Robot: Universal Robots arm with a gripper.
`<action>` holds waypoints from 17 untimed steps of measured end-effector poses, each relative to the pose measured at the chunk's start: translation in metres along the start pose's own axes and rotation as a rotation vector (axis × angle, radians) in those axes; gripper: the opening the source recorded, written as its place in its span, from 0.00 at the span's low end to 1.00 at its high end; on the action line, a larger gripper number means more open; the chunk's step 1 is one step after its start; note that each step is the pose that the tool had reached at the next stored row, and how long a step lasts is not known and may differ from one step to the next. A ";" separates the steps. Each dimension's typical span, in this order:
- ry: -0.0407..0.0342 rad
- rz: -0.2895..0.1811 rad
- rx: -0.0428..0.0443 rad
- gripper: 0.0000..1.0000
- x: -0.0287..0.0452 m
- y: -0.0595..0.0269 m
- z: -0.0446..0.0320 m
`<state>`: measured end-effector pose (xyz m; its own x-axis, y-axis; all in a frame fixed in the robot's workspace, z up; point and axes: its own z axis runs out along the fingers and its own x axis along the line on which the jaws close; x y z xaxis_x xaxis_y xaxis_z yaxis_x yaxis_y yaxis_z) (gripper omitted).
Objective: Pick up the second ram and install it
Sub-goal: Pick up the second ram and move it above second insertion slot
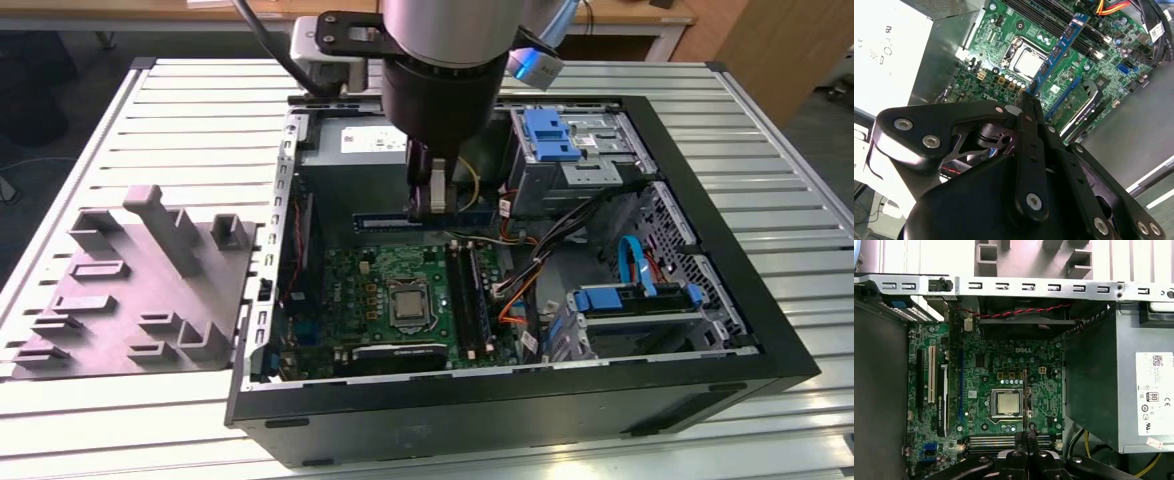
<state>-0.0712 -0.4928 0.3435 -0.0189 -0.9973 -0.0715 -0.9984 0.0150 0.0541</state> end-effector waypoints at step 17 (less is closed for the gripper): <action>0.0002 0.000 -0.0001 0.12 0.0008 -0.0042 0.0117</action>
<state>-0.0676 -0.4928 0.3315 -0.0189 -0.9973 -0.0713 -0.9984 0.0151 0.0542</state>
